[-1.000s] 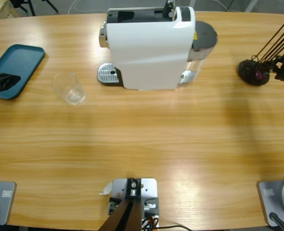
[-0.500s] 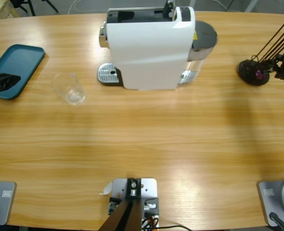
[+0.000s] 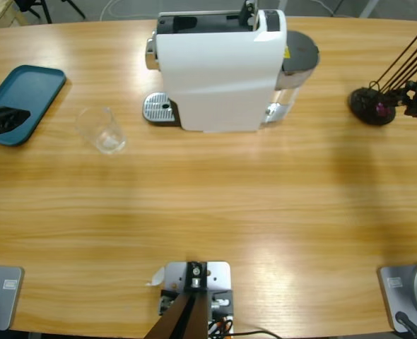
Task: Pour coffee
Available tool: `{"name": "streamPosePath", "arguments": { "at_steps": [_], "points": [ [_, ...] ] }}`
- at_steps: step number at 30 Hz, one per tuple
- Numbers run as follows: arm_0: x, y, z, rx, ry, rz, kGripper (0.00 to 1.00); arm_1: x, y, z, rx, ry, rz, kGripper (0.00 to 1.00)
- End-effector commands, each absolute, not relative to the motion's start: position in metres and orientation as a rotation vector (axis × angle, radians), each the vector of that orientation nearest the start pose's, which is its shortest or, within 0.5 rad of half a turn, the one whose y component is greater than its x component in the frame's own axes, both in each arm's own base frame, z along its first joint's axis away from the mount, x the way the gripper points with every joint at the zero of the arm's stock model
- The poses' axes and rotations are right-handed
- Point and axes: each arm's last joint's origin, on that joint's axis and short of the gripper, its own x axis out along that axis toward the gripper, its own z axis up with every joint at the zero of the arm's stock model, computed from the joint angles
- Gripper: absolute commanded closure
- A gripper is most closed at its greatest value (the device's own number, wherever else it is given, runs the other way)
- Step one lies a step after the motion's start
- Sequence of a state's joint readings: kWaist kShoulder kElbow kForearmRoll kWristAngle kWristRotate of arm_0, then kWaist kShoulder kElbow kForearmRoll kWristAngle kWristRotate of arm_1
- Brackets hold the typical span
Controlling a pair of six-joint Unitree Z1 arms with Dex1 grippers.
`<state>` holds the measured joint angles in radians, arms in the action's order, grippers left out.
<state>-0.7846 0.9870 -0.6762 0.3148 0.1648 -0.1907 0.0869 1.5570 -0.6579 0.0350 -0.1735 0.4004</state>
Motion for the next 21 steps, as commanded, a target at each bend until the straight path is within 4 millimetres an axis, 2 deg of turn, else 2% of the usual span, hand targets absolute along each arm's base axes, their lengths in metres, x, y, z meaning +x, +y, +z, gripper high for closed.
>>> {"name": "streamPosePath", "arguments": {
  "at_steps": [1, 5, 10, 11, 17, 21],
  "points": [
    [0.098, -0.085, 0.302, 0.124, 0.651, -0.513, 0.059, 0.249, 0.01, 0.216, 0.226, 0.907, -0.272, 0.71],
    [0.098, -0.085, 0.301, 0.124, 0.651, -0.512, 0.059, 0.247, 0.01, 0.216, 0.231, 0.895, -0.271, 0.863],
    [0.098, -0.085, 0.301, 0.124, 0.651, -0.512, 0.059, 0.247, 0.01, 0.214, 0.231, 0.899, -0.281, 0.927],
    [0.098, -0.085, 0.301, 0.124, 0.651, -0.512, 0.059, 0.247, 0.009, 0.214, 0.23, 0.9, -0.284, 0.973],
    [0.098, -0.085, 0.302, 0.124, 0.65, -0.513, 0.059, 0.245, 0.011, 0.215, 0.217, 0.893, -0.294, 0.984],
    [0.098, -0.085, 0.302, 0.122, 0.652, -0.519, 0.059, 0.233, 0.011, 0.228, 0.221, 0.864, -0.284, 0.984]
  ]
}}
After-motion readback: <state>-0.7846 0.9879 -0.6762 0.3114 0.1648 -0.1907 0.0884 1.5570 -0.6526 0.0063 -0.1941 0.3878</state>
